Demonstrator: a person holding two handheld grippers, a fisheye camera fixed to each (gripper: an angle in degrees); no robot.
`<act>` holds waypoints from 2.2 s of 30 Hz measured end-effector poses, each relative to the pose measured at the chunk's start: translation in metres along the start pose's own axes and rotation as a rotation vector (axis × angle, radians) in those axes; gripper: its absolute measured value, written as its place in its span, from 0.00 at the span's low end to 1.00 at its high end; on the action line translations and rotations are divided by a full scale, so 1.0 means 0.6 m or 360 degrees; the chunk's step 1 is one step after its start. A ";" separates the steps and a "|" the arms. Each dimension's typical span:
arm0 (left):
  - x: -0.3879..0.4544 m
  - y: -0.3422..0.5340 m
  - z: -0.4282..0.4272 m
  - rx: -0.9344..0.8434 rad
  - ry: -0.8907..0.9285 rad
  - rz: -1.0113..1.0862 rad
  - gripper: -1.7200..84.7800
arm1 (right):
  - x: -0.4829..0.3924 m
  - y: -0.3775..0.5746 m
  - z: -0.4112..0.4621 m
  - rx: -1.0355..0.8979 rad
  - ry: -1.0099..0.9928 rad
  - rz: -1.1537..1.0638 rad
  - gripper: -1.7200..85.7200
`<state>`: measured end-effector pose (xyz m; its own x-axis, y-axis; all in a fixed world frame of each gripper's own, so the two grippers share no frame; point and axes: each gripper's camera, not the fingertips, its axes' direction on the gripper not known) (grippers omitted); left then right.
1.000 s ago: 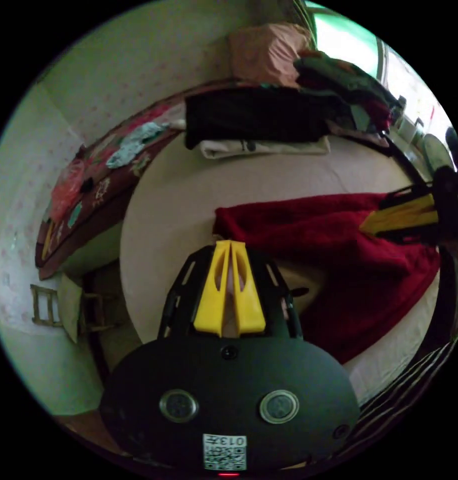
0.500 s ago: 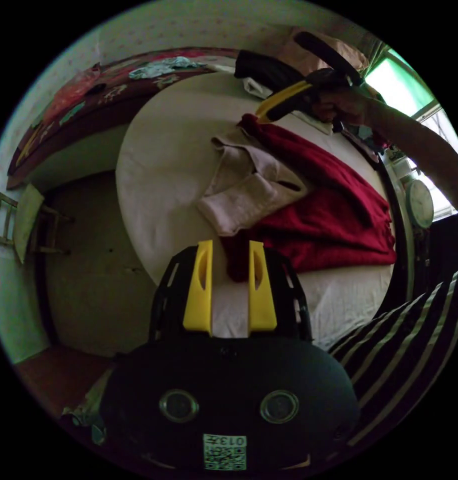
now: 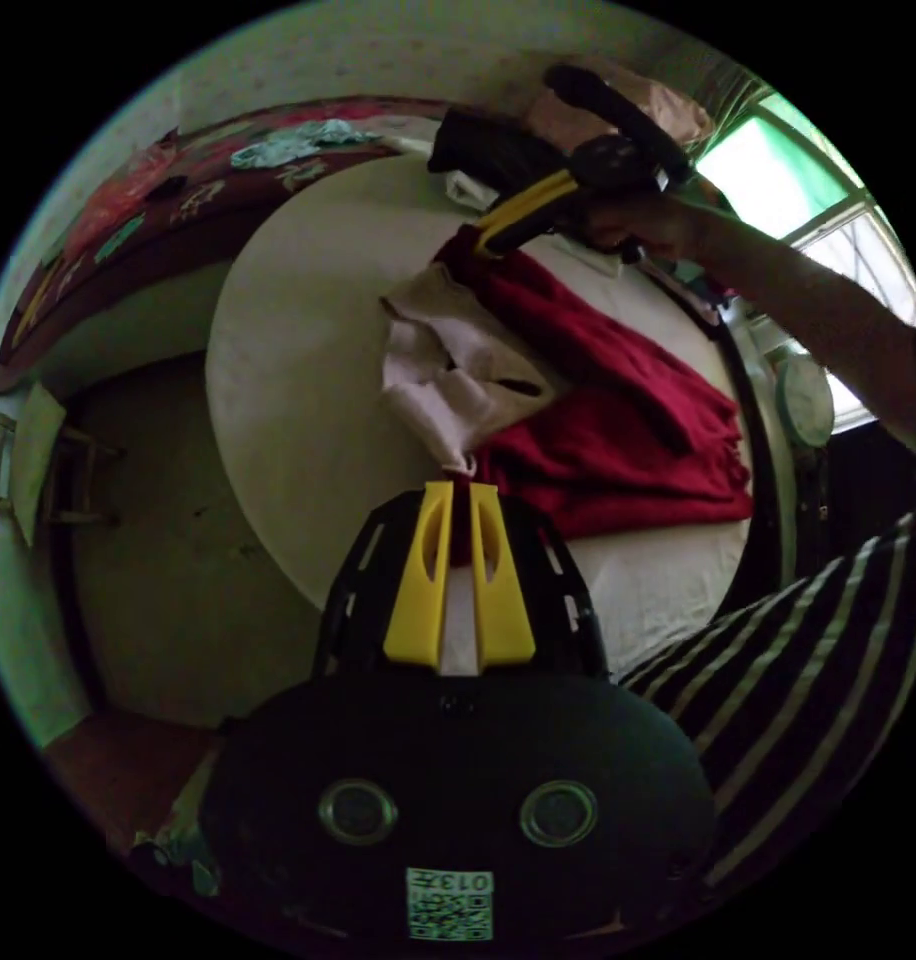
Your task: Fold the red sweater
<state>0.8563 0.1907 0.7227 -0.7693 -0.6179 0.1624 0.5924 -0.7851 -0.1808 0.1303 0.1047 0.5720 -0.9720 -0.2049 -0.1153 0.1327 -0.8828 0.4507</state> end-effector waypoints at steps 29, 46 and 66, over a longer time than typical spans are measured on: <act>0.916 -0.055 0.300 -0.0336 0.0467 0.1431 0.03 | -0.154 1.113 -0.056 0.0346 0.0326 0.0877 0.04; 1.081 -0.095 0.369 -0.0443 0.0507 0.1396 0.03 | -0.266 1.337 -0.007 0.0174 0.0347 0.1409 0.12; 1.185 -0.170 0.381 -0.0498 0.0679 0.1261 0.07 | -0.363 1.597 0.065 0.0140 0.0137 0.1560 0.06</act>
<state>0.3033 -0.1784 1.0786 -0.2305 -0.8490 -0.4754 0.9356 -0.0592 -0.3479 0.4614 -0.6802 1.0633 -0.4218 -0.8618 0.2818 0.8532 -0.2720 0.4451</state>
